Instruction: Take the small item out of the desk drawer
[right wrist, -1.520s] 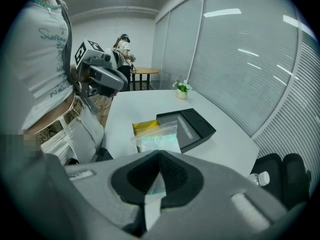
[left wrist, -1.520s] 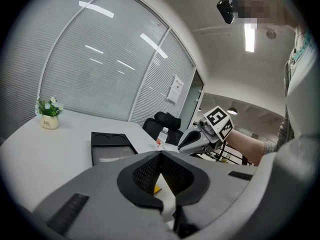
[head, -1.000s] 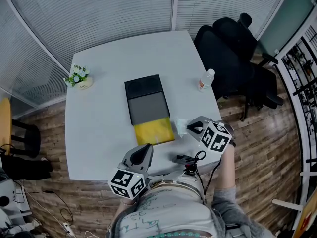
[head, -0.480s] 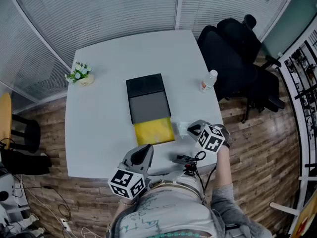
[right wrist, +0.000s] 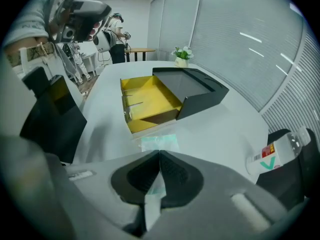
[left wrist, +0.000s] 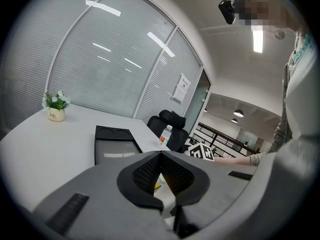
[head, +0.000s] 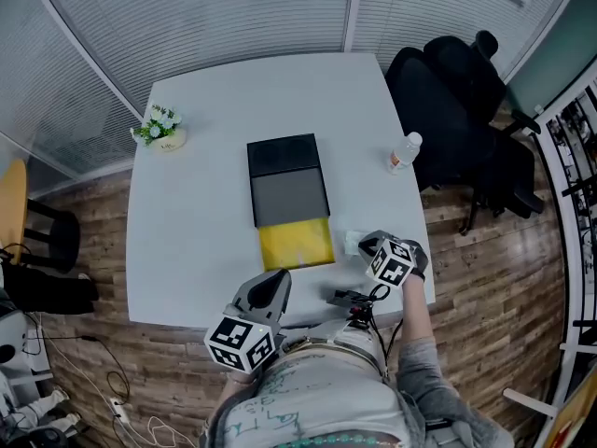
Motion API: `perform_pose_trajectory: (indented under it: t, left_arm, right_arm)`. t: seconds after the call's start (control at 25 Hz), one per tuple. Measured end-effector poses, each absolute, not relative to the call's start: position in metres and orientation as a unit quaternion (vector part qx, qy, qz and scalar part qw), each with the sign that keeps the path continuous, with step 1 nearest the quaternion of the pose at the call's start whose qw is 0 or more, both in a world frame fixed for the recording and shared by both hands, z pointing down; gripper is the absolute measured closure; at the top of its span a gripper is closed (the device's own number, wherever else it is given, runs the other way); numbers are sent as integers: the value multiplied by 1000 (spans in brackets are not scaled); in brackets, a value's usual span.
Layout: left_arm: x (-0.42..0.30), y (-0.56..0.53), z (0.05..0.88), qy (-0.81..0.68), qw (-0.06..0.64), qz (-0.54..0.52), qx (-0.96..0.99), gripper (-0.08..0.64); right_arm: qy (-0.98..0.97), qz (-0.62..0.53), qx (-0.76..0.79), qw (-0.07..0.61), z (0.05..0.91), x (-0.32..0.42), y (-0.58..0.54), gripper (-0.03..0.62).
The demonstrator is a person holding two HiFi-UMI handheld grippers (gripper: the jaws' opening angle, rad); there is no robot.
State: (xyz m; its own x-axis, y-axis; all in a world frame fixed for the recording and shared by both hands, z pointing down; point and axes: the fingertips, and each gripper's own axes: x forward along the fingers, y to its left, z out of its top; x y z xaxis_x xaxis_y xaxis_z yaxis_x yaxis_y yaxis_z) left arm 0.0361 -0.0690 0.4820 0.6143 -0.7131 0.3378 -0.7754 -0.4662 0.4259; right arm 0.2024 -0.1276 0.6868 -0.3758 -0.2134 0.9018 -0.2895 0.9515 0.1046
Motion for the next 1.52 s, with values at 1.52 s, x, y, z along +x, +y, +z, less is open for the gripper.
perform_pose_trajectory:
  t: [1.52]
  left_arm:
    - [38,-71,485,-424,282,57,859,563]
  right_arm:
    - [-794,110,150,578,726,213,-129,591]
